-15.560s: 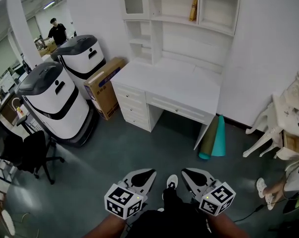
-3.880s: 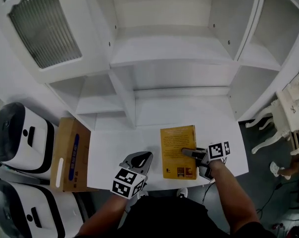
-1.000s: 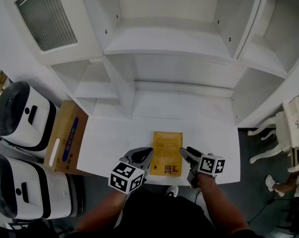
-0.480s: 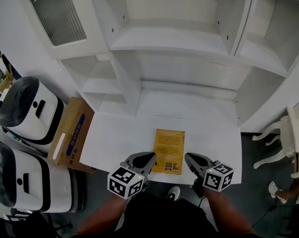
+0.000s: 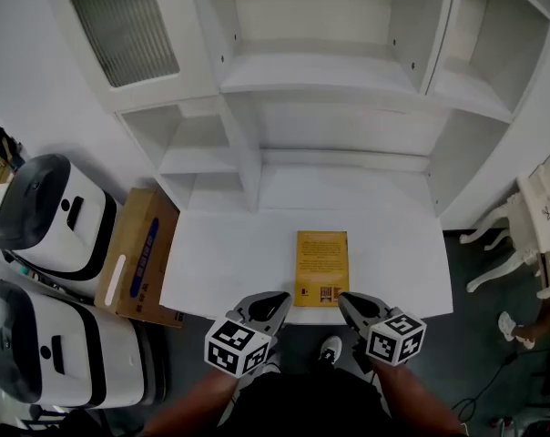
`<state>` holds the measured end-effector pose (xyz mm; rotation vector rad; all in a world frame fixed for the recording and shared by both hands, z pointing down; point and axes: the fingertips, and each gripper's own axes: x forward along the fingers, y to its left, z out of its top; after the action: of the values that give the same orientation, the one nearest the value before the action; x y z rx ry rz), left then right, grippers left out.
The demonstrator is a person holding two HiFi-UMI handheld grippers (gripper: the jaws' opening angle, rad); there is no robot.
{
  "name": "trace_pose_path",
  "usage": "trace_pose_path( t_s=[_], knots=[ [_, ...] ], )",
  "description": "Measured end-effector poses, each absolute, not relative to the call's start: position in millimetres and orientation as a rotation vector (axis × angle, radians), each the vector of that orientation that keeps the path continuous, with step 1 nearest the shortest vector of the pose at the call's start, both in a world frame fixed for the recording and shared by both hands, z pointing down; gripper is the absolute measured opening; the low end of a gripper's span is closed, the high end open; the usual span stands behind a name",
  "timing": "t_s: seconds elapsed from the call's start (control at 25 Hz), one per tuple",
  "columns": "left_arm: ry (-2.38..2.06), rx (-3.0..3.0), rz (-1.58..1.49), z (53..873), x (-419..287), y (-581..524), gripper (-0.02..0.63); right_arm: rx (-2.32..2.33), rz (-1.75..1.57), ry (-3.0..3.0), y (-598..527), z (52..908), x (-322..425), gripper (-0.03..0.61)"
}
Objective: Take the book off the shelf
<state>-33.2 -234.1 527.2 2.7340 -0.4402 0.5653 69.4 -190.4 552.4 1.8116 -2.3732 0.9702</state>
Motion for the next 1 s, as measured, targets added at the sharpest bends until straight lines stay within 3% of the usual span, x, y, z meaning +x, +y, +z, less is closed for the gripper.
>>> trace_pose_path(
  t_s=[0.52,1.0],
  knots=[
    [-0.289,2.777,0.591,530.9,-94.6,-198.9,0.011,2.008,0.901,-2.237,-143.7,547.8,10.7,0.029],
    [-0.355,2.781,0.553,523.0,-97.0,-180.4,0.011,1.960,0.819,-2.226,-119.1,536.0,7.4,0.028]
  ],
)
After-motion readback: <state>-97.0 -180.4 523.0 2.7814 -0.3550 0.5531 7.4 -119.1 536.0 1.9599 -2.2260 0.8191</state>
